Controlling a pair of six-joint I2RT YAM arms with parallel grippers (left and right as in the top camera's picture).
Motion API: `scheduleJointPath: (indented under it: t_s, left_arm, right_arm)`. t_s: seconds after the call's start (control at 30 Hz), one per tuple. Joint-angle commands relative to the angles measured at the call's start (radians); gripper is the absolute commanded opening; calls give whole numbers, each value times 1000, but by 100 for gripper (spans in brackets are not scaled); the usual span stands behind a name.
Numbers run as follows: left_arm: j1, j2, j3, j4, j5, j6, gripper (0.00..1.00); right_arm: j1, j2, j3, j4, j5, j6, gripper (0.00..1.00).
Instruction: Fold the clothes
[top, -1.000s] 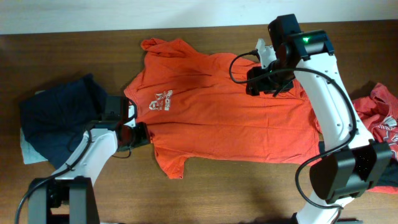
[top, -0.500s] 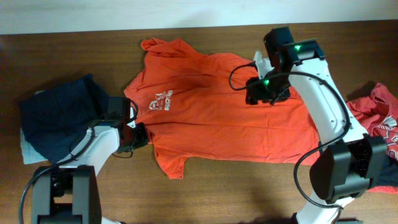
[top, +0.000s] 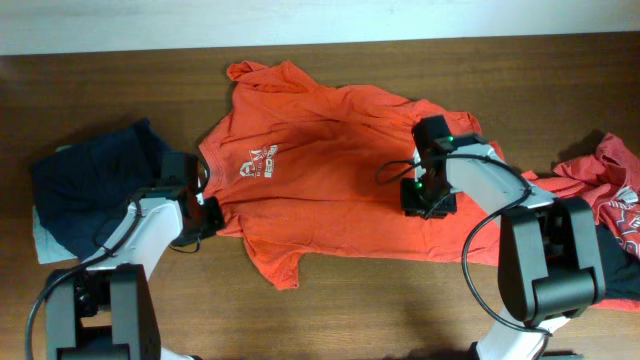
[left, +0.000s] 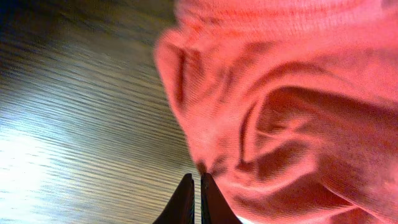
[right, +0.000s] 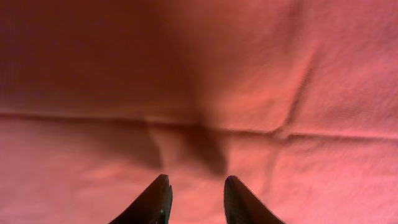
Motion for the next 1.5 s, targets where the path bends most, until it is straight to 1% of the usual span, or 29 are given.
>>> scheduleJointPath:
  t_s: [0.0, 0.1, 0.2, 0.23, 0.27, 0.33, 0.37, 0.43, 0.53, 0.63, 0.8, 0.93, 1.03, 1.1, 1.17, 1.2, 1.23, 1.33, 1.47]
  left_arm:
    - [27, 5, 77, -21, -106, 51, 5]
    - [58, 5, 143, -42, -132, 89, 5]
    - [82, 5, 193, -62, -122, 95, 6]
    - [84, 5, 204, -75, -105, 96, 9]
    - [83, 5, 209, -93, -83, 96, 15]
    - [80, 5, 205, -137, -1, 95, 31]
    - [79, 5, 195, -146, 47, 95, 37]
    - [80, 5, 171, -146, 132, 95, 45]
    - [80, 6, 103, -114, 202, 82, 48]
    - [80, 7, 39, -68, 220, 56, 51]
    - [80, 7, -26, -3, 270, 48, 51]
    - [80, 18, -45, 41, 266, 37, 48]
    - [80, 52, -45, 95, 267, 24, 35]
    - [80, 78, -45, 102, 267, 6, 26]
    - [80, 96, -45, 90, 266, 8, 11]
    - [80, 96, -45, 78, 243, 8, 3]
    - [81, 92, -43, 73, 221, 8, 0]
    - [89, 76, -10, 43, 163, 25, 0]
    - [126, 33, 119, -53, 40, 84, 1]
  right_arm:
    - [1, -11, -39, 30, 86, 53, 32]
    - [0, -11, -68, 61, 103, 64, 32]
    - [0, -11, -75, 71, 105, 66, 32]
    - [0, -11, -75, 74, 105, 66, 32]
    - [-1, -11, -75, 74, 108, 66, 32]
    - [-5, -11, -75, 74, 111, 66, 32]
    - [-7, -11, -75, 71, 111, 66, 32]
    - [-9, -11, -75, 71, 111, 66, 32]
    - [-12, -11, -75, 71, 111, 66, 32]
    - [-12, -11, -75, 71, 111, 66, 32]
    - [-12, -11, -75, 71, 111, 66, 32]
    - [-12, -11, -75, 71, 111, 66, 32]
    - [-12, -11, -75, 71, 111, 66, 32]
    - [-12, -11, -75, 71, 111, 66, 32]
    - [-12, -11, -75, 71, 111, 66, 32]
    - [-12, -11, -75, 71, 111, 66, 32]
    - [-12, -11, -75, 71, 111, 66, 32]
    - [-12, -11, -75, 71, 111, 66, 32]
    - [-12, -11, -75, 71, 111, 67, 32]
